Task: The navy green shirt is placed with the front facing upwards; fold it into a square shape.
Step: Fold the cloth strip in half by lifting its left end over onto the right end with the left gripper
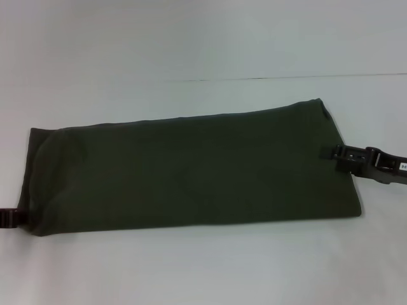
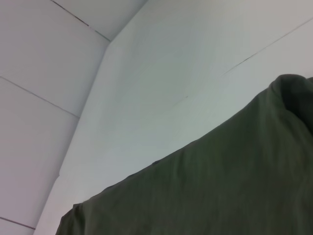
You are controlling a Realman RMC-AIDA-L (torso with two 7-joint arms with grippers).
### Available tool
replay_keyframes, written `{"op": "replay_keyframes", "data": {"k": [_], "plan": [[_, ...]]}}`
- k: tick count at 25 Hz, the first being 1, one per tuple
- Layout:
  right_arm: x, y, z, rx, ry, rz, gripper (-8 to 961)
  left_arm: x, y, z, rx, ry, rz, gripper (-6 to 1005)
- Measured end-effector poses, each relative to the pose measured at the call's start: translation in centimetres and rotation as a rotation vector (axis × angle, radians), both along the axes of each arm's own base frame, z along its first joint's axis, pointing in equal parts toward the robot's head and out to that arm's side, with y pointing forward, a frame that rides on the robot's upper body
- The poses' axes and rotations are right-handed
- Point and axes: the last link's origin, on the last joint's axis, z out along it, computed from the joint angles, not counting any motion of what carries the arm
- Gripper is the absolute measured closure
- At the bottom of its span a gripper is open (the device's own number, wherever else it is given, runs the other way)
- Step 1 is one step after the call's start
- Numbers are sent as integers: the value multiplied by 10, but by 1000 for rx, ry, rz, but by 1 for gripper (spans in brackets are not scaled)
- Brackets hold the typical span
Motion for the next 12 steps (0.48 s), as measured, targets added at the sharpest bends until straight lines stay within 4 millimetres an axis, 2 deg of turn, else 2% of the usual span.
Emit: {"op": "replay_keyframes", "data": {"k": [3,12], "plan": [[0,0,0,-1,1,1,98,0,0,1,2,8,4,852],[-2,1,0,-1,2,5,98,-1,2,-1,-17,38,2,957]]}}
